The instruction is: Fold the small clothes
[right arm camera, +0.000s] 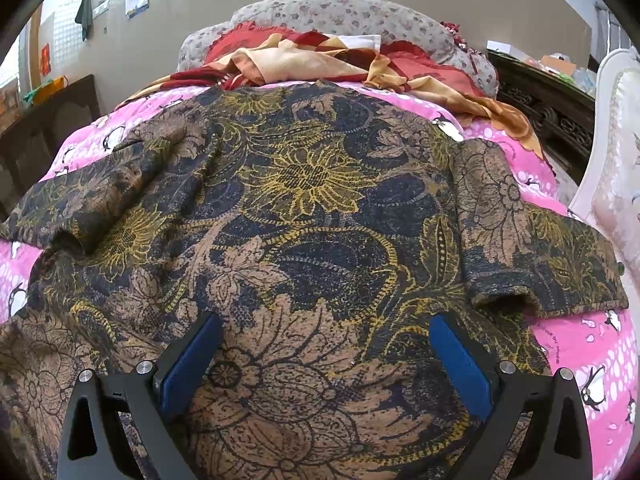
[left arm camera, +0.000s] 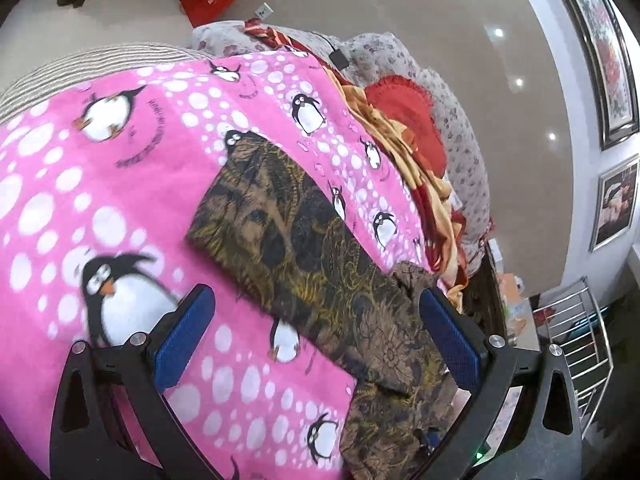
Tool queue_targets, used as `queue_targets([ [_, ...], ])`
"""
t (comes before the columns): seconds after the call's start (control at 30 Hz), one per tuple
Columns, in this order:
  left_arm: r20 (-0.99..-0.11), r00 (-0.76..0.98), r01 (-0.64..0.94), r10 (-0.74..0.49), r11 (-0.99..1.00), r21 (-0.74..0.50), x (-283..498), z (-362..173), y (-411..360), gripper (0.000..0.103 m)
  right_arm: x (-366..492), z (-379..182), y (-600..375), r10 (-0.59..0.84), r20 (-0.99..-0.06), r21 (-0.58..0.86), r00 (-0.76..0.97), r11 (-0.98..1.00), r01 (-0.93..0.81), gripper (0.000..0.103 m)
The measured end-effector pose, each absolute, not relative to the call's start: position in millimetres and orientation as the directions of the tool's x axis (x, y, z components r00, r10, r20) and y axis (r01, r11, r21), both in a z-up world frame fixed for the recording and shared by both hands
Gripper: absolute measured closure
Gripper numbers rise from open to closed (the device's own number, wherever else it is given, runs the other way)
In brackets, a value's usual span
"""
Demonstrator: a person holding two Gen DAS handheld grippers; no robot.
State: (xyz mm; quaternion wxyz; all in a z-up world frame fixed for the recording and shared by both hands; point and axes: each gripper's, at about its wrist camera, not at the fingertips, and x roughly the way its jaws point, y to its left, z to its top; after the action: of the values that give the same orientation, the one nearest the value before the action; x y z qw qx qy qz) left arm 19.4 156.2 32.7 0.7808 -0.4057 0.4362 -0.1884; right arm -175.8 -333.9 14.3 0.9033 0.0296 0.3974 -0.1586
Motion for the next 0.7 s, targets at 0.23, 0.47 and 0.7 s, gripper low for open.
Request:
queue_targets([
  [0.23,-0.482,0.528,-0.004,-0.699,0.565,-0.825,51,32,138,0.001,-175,13,-336,-0.243,-0.735,-0.053,0.633,0.951,0.303,0.000],
  [0.47,-0.607,0.578,-0.096,-0.546,0.693,-0.715,59,18,144,0.057,-173,12,-337,-0.233,-0.740,-0.043,0.631,0.953,0.301,0.000],
  [0.7,-0.675,0.588,-0.119,-0.446,0.778,-0.617,53,21,148,0.100,-173,11,-339,-0.221,-0.745,-0.029,0.630,0.953,0.300,0.000],
])
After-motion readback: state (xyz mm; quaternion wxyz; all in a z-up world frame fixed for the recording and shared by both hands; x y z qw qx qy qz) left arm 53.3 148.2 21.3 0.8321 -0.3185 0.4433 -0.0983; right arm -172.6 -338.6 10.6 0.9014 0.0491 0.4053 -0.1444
